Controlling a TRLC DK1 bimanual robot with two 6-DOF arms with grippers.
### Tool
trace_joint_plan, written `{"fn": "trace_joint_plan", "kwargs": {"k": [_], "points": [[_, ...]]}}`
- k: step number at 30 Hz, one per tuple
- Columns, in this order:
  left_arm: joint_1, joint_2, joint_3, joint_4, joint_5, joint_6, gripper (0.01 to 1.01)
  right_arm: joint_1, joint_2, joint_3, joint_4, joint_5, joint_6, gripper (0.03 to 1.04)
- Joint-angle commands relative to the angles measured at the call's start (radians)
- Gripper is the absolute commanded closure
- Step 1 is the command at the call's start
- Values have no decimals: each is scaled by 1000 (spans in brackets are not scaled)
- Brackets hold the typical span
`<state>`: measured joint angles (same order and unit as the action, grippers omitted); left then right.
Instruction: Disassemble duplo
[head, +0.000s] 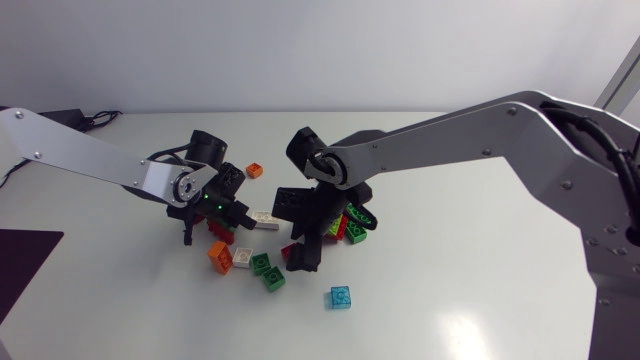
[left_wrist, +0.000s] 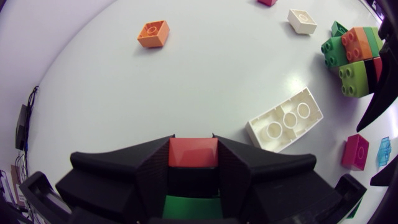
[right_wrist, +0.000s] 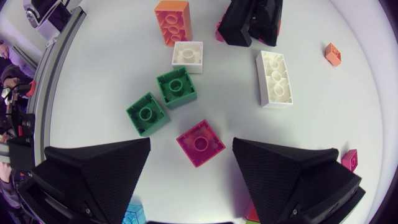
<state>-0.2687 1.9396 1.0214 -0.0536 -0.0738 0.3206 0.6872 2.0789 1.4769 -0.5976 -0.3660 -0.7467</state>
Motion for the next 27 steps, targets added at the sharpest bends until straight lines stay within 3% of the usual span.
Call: {"fn": "trace_joint_plan", "kwargs": {"k": [1,5,13,18,27], "points": [[-1,12,5,-23,6,18,1005,2,32,-24,1,6,15,113],[10,-56,-26,21,98,-3,1005,-3,23,-21,-1,-2,17,97],[109,-156,-70,103,348,-74,1002,-26,-26,-29,-4,-128,17,97],[118,-225,-141,222,433,-98,1002,-43,-37,-23,-10,-200,21,97],[79,-352,-280,440,508,-118,1002,-104,-43,43,-131,-557,21,97]]}}
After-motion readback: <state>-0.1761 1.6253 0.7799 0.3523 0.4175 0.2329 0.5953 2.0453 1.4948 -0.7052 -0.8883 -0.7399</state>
